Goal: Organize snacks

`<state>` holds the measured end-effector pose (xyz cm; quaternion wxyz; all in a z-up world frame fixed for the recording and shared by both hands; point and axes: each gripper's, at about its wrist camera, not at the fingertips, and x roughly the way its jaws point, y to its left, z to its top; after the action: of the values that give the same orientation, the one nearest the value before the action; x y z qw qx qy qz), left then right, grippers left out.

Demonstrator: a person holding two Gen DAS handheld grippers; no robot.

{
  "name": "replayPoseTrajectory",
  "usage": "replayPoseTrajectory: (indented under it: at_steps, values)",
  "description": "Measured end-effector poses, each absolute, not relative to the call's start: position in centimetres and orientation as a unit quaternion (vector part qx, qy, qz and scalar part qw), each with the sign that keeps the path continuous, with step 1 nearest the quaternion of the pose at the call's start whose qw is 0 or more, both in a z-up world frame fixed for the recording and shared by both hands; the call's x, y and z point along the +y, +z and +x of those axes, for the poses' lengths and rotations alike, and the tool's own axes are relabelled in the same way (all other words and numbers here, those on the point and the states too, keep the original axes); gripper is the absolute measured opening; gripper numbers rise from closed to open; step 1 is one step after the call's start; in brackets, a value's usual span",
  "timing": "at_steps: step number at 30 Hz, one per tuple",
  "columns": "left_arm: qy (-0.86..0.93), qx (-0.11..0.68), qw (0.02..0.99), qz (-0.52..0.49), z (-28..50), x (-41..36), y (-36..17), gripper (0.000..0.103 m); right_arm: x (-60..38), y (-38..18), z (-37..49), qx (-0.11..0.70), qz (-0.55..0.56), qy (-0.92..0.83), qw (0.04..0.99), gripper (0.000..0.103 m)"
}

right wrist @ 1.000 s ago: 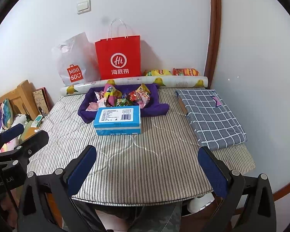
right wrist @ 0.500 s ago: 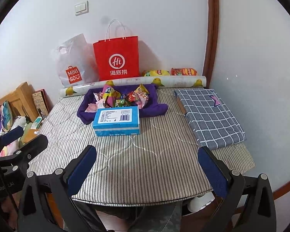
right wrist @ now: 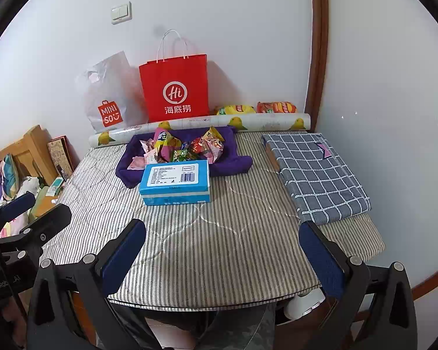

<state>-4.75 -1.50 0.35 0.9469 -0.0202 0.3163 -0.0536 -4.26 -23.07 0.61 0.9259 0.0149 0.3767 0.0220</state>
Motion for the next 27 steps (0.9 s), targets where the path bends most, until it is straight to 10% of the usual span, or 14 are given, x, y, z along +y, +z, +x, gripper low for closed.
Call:
replayPoseTrajectory:
  at_steps: [27]
  values:
    - [-0.053,0.316,0.947,-0.022,-4.84,-1.30,0.55,0.098,-22.57,0.91,-4.65,0.370,0.015,0.024,0.928,0.103]
